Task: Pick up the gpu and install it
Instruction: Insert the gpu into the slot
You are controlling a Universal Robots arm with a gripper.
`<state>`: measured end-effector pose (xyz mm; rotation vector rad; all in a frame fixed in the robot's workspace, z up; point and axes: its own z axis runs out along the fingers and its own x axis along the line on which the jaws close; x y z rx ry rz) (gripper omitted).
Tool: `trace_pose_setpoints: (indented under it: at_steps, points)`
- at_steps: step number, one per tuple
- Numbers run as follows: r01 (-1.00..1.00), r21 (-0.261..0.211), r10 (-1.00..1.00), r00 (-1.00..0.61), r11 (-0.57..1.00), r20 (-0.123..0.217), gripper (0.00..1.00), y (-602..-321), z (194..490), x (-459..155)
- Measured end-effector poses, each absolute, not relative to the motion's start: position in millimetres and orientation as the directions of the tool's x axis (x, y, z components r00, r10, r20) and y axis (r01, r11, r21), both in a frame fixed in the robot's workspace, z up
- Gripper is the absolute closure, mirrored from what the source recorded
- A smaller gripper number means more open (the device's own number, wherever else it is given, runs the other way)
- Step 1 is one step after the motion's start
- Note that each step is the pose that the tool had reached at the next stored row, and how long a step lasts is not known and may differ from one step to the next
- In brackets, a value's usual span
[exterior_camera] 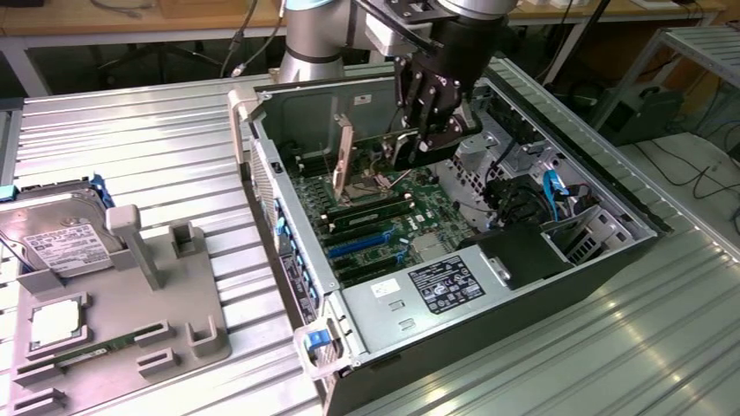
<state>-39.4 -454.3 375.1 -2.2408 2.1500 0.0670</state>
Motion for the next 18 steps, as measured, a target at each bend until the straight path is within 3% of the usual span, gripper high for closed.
trace_pose_setpoints:
  at_steps: [18]
  points:
    - [-1.000,0.006,-0.998,0.008,-0.009,-0.056,0.72,-454.0,360.4,-47.5]
